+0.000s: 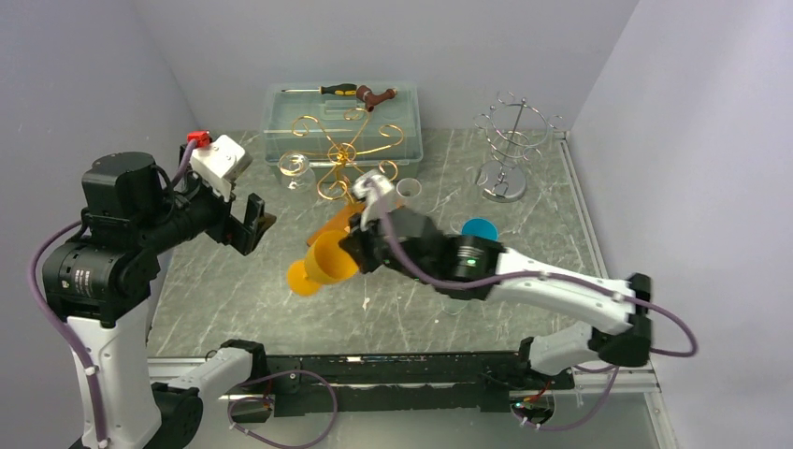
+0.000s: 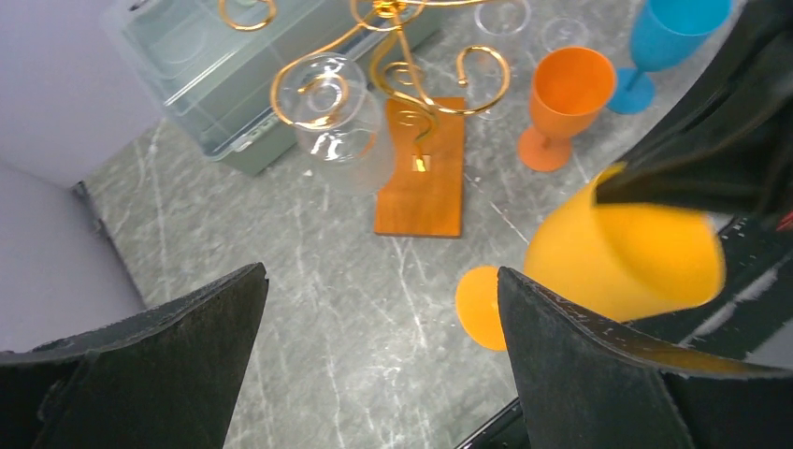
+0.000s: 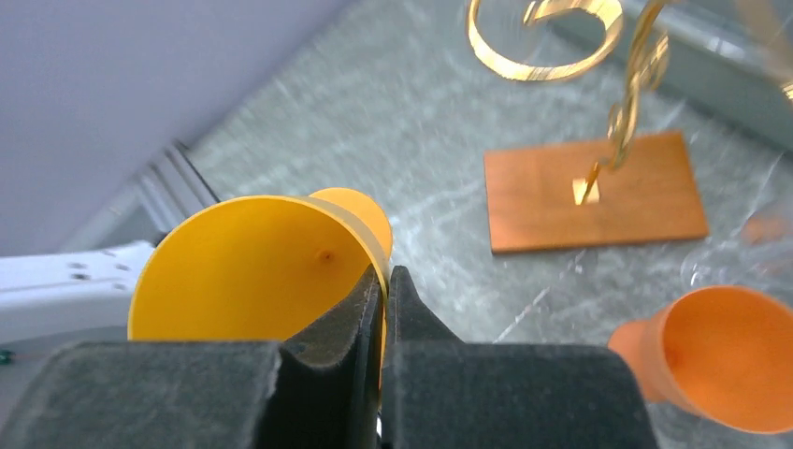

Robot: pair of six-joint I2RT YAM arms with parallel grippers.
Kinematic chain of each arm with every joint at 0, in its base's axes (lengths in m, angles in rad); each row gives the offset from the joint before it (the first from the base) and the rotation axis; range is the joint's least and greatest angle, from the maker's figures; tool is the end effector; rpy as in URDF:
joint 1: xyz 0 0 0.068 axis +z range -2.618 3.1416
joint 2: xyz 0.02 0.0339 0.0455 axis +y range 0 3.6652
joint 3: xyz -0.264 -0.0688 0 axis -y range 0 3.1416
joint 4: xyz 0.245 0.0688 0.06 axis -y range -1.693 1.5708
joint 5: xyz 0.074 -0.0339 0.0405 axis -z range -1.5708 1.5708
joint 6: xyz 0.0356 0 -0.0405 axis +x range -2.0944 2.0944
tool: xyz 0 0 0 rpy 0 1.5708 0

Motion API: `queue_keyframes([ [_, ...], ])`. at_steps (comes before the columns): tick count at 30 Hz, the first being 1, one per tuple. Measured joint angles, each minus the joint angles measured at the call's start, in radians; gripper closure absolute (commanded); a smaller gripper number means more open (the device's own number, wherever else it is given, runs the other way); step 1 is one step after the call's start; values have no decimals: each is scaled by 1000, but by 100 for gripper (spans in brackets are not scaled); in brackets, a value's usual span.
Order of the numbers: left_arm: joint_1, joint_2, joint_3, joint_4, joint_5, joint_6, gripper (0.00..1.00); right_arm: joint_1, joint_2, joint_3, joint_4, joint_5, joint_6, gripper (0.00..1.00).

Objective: Place the wine glass upside down on the wine glass rack
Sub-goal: Turn the wine glass upside down at the wine rack.

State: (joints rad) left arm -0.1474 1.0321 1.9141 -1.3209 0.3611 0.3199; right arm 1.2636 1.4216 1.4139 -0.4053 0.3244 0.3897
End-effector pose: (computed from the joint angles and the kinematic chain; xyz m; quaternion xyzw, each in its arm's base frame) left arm 0.0883 -0.0258 0.5218 0.2859 0.7855 -0.1056 0.5386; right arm 0.1091 0.3063 0.3894 -0.2695 0.7859 0.3056 0.4652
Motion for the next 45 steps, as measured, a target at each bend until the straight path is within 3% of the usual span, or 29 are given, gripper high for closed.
queue_keyframes([
  [7, 0, 28, 34, -50, 146, -30, 0, 0, -218, 29, 72, 49, -64, 100],
  [19, 0, 6, -53, -19, 343, -195, 1, 0, -293, 39, 222, 60, -165, 100],
  [23, 0, 3, -97, 8, 338, -213, 8, 0, -293, 40, 258, 56, -182, 100],
  [27, 0, 4, -119, 51, 321, -243, 23, 0, -293, 39, 299, 27, -191, 100],
  [34, -2, 8, -135, 118, 349, -278, 80, 0, -281, 38, 339, -16, -195, 98],
  [36, -3, 11, -135, 122, 355, -274, 92, -1, -272, 34, 351, -16, -197, 79],
  [37, 1, 11, -135, 126, 355, -274, 95, -1, -272, 30, 351, -18, -197, 62],
  [39, 8, 11, -133, 145, 338, -262, 99, 0, -272, 21, 344, -30, -190, 41],
  [43, 9, 10, -134, 163, 311, -182, 100, 5, -281, -13, 324, -62, -178, 5],
  [45, 8, -10, -150, 188, 296, -114, 100, 5, -301, -45, 290, -72, -169, 0],
])
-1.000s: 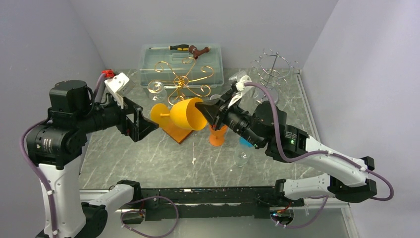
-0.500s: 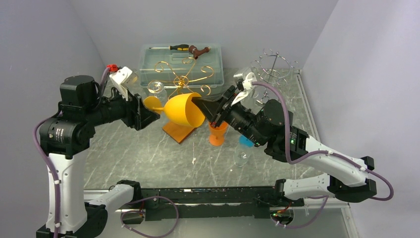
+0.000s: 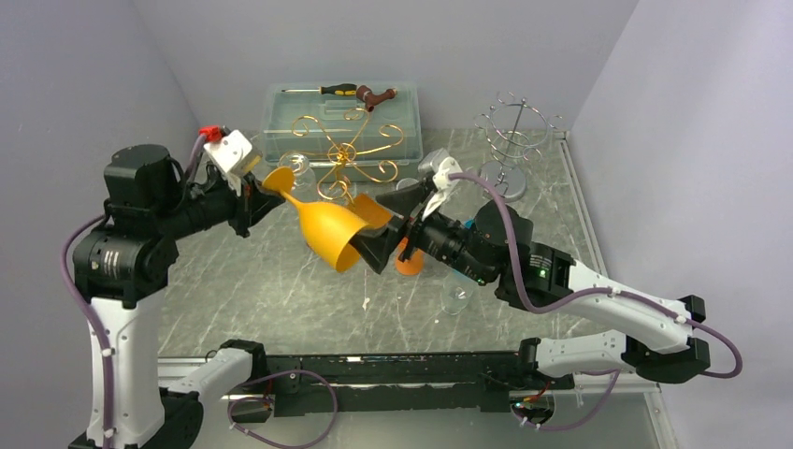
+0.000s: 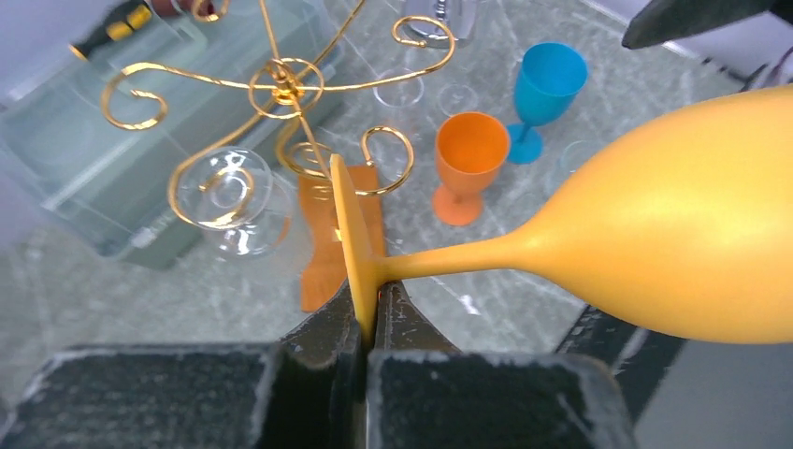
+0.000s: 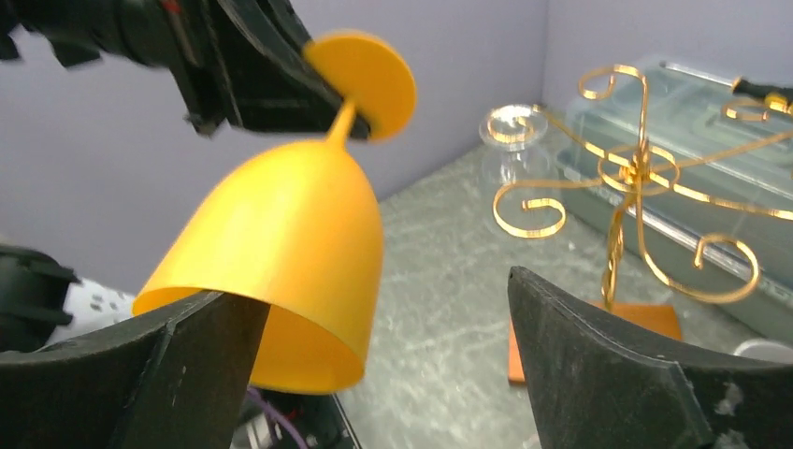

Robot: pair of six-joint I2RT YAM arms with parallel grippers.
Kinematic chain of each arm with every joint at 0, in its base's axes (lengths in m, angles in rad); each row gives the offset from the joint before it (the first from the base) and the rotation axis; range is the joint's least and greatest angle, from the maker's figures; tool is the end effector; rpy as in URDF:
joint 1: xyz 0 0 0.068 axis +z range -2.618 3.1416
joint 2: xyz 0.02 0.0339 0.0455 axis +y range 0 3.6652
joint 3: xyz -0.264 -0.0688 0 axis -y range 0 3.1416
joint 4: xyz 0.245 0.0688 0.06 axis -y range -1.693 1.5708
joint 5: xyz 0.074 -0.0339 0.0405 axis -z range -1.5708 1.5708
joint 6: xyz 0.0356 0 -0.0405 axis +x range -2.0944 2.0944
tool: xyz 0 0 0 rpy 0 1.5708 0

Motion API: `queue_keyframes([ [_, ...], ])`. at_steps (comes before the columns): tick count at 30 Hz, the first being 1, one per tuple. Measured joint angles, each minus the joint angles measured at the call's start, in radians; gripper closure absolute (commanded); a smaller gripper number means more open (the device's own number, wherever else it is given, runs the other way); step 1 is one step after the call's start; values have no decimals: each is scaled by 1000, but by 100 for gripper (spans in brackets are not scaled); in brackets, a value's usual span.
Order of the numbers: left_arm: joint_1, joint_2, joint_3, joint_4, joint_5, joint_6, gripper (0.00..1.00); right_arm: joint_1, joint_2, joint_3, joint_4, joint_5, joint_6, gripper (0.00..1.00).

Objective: Place the wine glass upside down on the wine glass rack
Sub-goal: Turn the wine glass upside down at the wine rack.

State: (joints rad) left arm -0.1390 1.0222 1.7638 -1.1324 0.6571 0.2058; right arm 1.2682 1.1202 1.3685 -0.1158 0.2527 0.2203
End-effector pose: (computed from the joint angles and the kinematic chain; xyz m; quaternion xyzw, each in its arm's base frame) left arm 0.1128 -0.0377 0.5096 0.3118 0.7440 -0.2504 0.5353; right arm 0.0786 0.2219 0.4838 -0.2449 0.6133 0.4445 0.6053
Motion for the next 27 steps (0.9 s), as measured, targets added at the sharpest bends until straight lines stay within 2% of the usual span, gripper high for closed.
queue_keyframes([
  [8, -3, -147, -115, 109, -33, 368, 100, -1, -93, -53, -246, -85, 2, 0],
  [12, -4, -214, -183, 192, 8, 577, 100, -2, -100, -55, -317, -135, -31, 0],
  [17, -5, -332, -339, 257, 149, 864, 100, -2, -91, -78, -277, -167, -45, 0],
  [21, -5, -382, -394, 252, 246, 1069, 100, -3, 6, -44, -220, -227, -42, 0],
  [24, -5, -385, -397, 253, 286, 1155, 100, -3, 111, -32, -148, -287, -32, 0],
  [27, -4, -396, -412, 251, 293, 1218, 100, 1, 140, -110, -29, -331, -18, 0],
])
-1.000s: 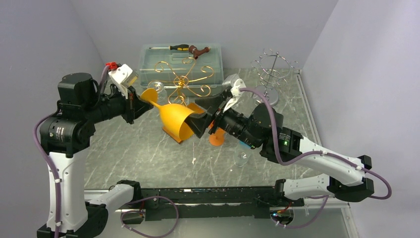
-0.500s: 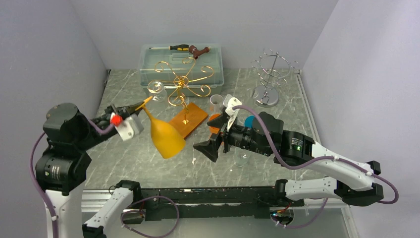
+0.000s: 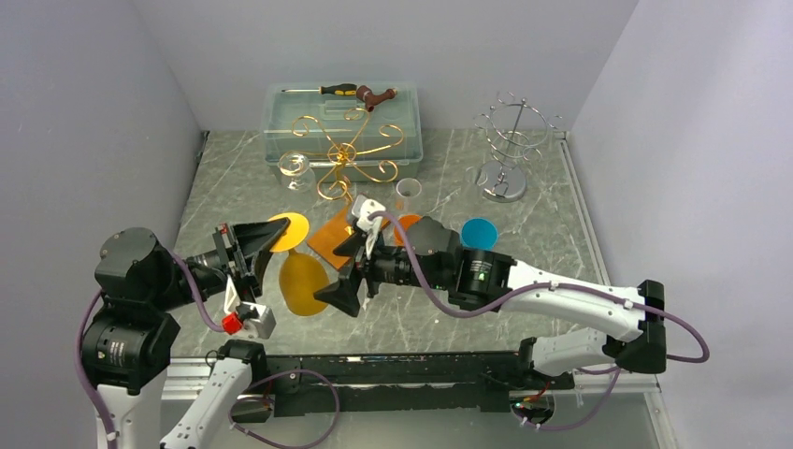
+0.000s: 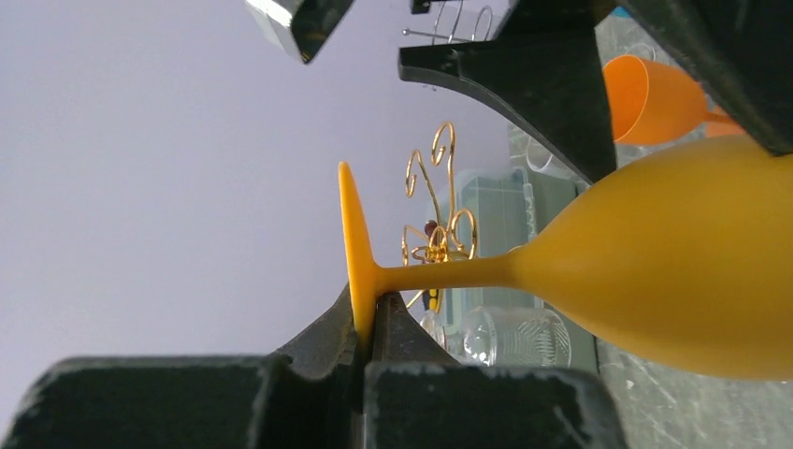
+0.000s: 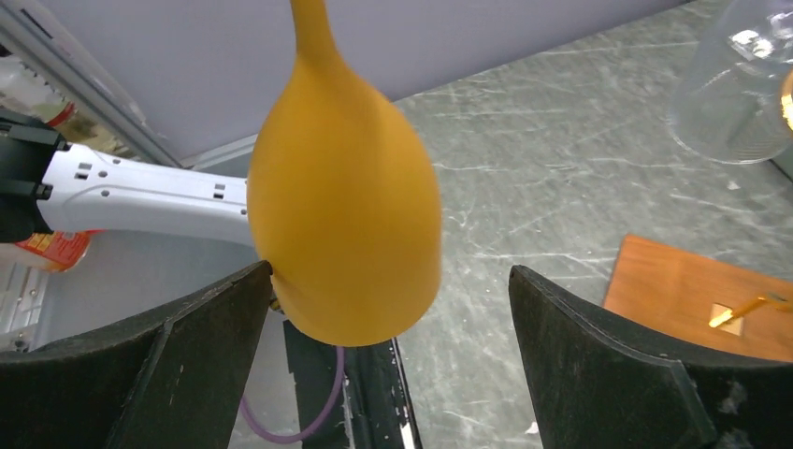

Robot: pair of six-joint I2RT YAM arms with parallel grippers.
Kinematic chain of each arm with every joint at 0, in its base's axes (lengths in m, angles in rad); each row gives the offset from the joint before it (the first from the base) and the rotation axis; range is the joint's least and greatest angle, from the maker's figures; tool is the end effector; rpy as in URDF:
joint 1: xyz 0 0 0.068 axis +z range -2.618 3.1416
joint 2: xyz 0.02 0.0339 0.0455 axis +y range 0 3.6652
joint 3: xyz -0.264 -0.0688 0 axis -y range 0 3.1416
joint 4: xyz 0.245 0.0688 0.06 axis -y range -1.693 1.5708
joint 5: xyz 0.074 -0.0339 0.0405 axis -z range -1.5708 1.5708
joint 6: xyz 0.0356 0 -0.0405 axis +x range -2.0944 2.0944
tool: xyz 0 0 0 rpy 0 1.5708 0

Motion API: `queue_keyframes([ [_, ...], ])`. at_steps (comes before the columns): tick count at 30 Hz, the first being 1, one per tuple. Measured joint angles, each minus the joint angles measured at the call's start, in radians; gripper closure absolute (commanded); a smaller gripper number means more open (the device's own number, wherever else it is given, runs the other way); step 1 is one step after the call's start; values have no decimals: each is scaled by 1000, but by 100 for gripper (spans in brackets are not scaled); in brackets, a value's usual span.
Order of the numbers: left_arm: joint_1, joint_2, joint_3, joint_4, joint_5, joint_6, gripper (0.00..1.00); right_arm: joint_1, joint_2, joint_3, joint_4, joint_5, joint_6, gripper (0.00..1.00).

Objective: Place the wine glass upside down on the wine glass rack
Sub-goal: Turn the wine glass upside down at the wine rack.

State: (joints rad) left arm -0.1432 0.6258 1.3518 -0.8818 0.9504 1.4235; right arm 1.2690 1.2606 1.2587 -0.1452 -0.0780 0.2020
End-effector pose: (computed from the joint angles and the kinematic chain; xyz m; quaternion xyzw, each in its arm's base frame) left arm 0.0384 -0.0348 0.4610 0.6876 0.2690 0.0663 0.6712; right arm 0.0844 0.2804 0.4084 -0.4067 0.6385 0.4598 0.4642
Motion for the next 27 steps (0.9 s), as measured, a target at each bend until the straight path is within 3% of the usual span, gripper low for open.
queue_keyframes([
  [3, 0, -14, -13, -7, 5, 58, 100, 6, -10, -93, 124, -29, 2, 0],
  [9, 0, -42, -33, -13, 34, 139, 100, 17, 31, -121, 285, -83, 5, 0],
  [23, 0, -71, -87, 65, 67, 153, 100, 33, 130, -194, 445, -35, 22, 0],
  [27, 0, -71, -87, 65, 67, 154, 100, 35, 115, -243, 494, -31, 4, 12],
])
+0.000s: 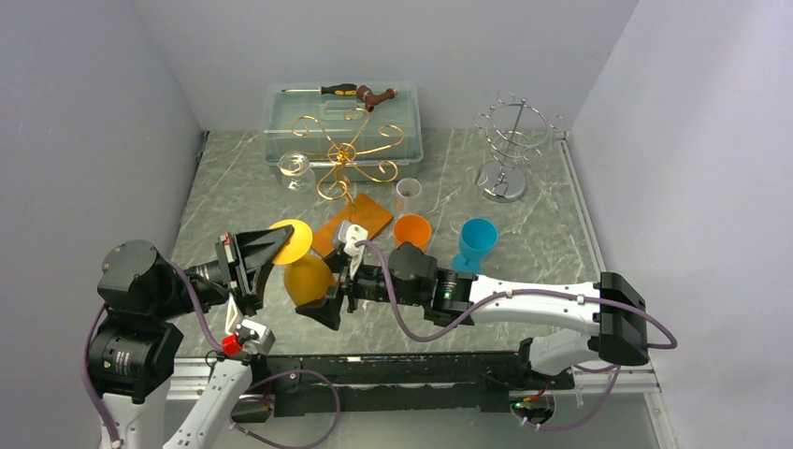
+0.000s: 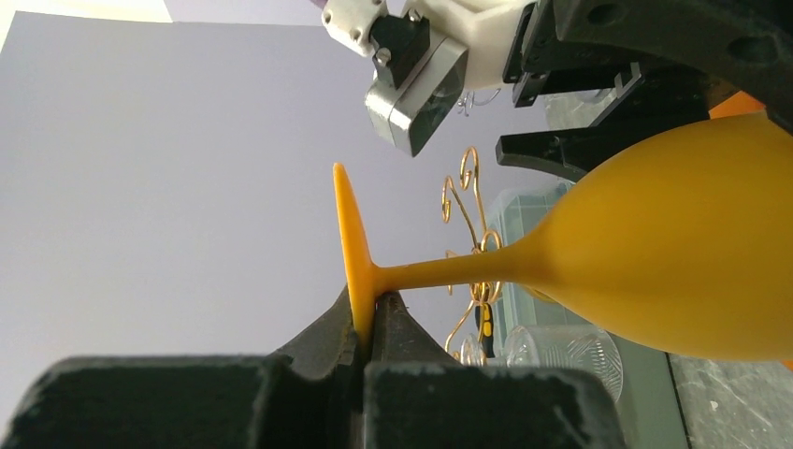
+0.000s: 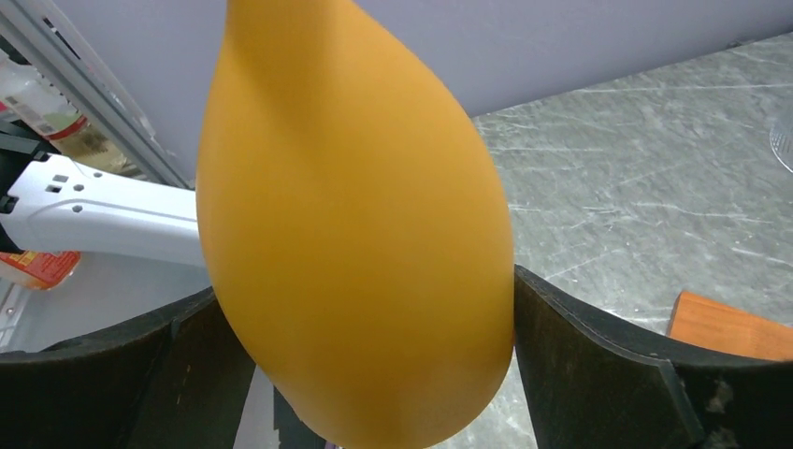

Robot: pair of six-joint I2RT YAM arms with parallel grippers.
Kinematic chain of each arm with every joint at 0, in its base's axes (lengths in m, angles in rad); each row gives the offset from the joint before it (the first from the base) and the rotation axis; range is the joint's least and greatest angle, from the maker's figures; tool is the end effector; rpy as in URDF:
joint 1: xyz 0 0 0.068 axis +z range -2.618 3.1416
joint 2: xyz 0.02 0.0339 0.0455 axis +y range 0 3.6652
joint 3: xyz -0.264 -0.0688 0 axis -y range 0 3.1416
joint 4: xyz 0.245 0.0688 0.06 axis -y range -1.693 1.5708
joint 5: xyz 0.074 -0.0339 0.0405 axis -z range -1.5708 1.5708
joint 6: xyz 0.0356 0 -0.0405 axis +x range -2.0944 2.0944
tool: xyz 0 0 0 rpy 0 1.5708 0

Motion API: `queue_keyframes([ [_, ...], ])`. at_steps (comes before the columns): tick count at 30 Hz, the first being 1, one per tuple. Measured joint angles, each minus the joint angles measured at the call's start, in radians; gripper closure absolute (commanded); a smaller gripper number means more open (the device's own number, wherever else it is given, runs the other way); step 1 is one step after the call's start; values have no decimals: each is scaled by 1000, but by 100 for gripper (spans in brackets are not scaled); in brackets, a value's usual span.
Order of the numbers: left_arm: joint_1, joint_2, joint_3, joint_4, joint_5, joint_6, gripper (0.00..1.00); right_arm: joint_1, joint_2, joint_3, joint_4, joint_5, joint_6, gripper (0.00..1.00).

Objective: Place the wine glass upside down on the wine glass rack
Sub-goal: Turn the wine glass upside down at the wine rack.

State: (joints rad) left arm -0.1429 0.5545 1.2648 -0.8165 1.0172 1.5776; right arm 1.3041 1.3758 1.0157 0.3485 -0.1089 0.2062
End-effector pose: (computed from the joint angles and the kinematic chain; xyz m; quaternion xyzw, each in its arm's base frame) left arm 0.0297 -0.0349 0.4479 0.7047 0.1769 0.1110 0.6781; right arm 0.0829 0.3181 0.3410 -0.4032 0.5858 0.5093 0.4846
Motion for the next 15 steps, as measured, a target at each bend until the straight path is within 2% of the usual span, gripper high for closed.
queue_keyframes([
  [2, 0, 0, 0, 2, 0, 0, 100, 2, -14, -19, 13, 5, -10, 19],
  [5, 0, -2, 0, 18, 6, -3, 88, 4, -22, -25, 21, 14, -23, 22],
  [9, 0, -3, 0, 38, 14, -21, 59, 7, -34, -44, 50, 33, -31, 22],
  [13, 0, -3, 1, 23, 24, -42, 26, 5, -47, -70, 83, 64, -34, 23],
  [15, 0, -3, 3, 22, 25, -51, 16, 6, -52, -80, 99, 79, -34, 23],
])
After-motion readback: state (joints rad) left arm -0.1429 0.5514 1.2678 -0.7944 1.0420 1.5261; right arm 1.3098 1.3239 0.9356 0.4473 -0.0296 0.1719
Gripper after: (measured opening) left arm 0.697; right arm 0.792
